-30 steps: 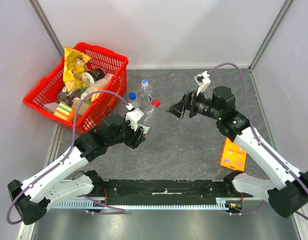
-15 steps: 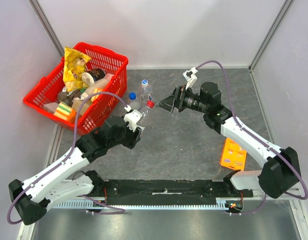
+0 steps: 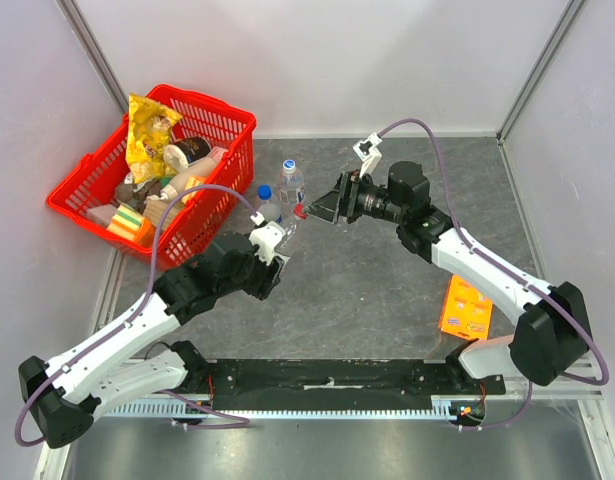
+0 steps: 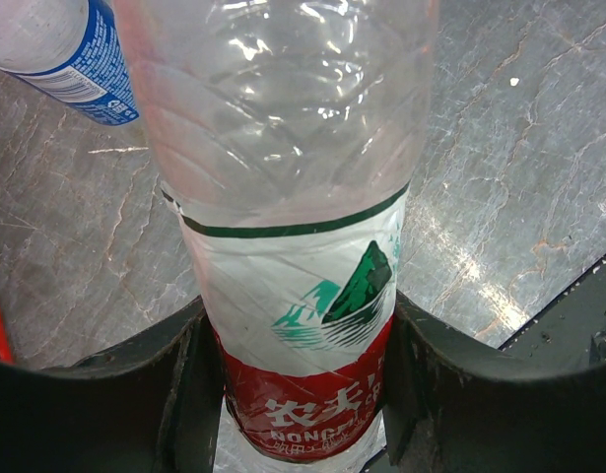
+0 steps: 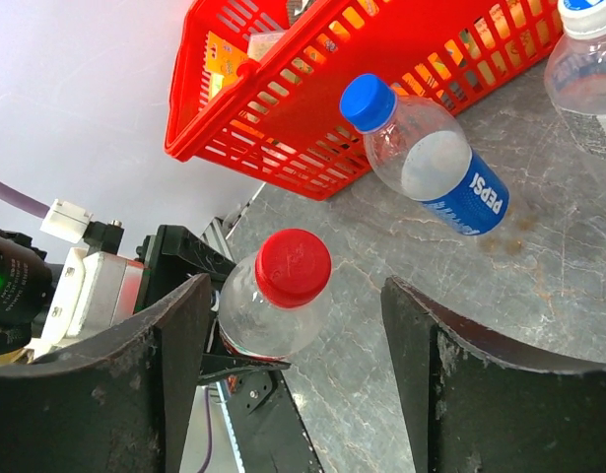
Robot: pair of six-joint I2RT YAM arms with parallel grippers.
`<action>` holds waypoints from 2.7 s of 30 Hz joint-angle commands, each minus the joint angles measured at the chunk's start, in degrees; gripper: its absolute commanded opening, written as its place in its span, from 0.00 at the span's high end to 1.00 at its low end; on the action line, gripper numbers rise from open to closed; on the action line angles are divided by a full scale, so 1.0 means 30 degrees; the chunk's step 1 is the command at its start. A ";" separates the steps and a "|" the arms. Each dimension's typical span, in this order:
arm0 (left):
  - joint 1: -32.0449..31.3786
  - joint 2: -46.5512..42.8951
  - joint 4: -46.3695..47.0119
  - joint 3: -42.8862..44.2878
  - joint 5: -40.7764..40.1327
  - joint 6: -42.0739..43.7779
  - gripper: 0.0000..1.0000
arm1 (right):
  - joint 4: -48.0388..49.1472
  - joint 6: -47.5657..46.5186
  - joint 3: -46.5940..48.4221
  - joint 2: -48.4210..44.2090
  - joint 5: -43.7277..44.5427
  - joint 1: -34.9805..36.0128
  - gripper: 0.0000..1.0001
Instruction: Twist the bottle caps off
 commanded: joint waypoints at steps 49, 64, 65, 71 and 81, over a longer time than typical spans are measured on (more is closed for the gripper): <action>-0.0311 -0.2325 0.3018 0.0407 1.0521 0.0207 0.67 | 0.4914 -0.2719 -0.1486 -0.3174 -0.4885 0.0801 1.00; -0.0311 -0.2470 0.7353 0.1082 2.0896 -0.3424 0.66 | 1.0506 -0.1612 -0.3068 -0.5724 -0.9395 0.0801 1.00; -0.0311 -0.2441 0.7703 0.1082 2.1247 -0.3688 0.66 | 1.1467 -0.1232 -0.3155 -0.5724 -0.9631 0.0801 1.00; -0.0311 -0.2031 1.0865 0.1111 2.3650 -0.6236 0.66 | 1.6770 0.2545 -0.3303 -0.5433 -1.0219 0.0801 1.00; -0.0311 -0.1767 1.2453 0.1141 2.4708 -0.7264 0.65 | 1.9328 0.4660 -0.3127 -0.5402 -1.0658 0.0801 1.00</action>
